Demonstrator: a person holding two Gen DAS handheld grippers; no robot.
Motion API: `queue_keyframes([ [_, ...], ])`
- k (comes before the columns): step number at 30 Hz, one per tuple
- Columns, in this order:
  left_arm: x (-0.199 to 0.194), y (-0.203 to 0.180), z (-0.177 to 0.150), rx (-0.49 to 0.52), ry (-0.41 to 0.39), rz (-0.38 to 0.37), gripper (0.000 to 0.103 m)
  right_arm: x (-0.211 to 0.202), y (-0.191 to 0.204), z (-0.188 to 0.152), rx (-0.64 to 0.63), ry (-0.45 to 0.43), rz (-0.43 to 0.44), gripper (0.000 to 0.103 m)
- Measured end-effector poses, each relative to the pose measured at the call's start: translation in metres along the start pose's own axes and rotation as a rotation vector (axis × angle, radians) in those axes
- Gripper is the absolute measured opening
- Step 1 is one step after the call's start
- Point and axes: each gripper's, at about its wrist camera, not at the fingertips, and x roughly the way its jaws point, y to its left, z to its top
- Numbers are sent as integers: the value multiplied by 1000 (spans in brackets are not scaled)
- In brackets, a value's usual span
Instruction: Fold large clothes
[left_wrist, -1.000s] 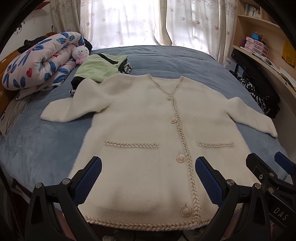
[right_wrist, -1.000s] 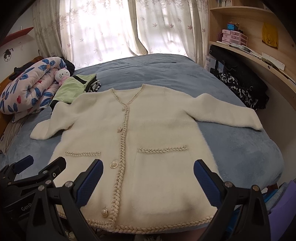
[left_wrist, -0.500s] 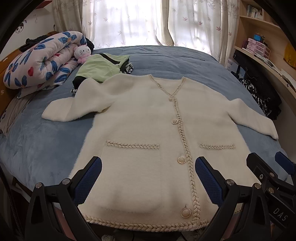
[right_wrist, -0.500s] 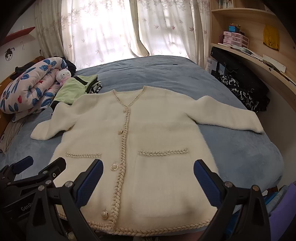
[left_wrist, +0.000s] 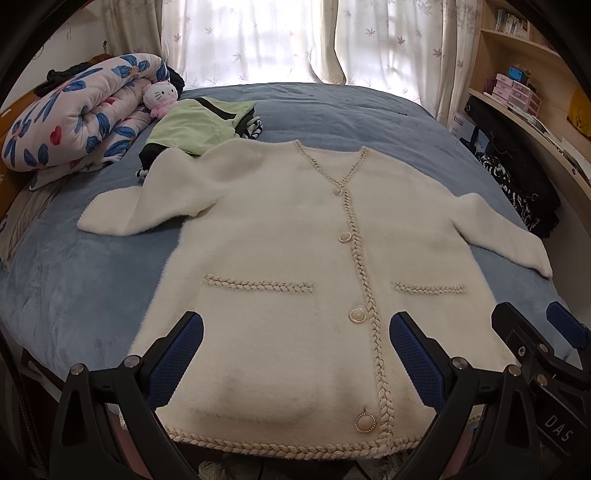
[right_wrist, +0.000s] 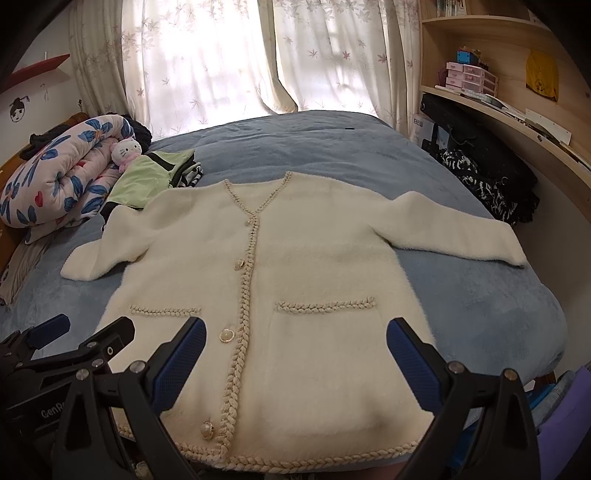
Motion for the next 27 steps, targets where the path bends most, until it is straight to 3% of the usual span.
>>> queue_keyframes([
  [27,13,-8,3,17,36,9,100,11,-6,4,18,17,11,99],
])
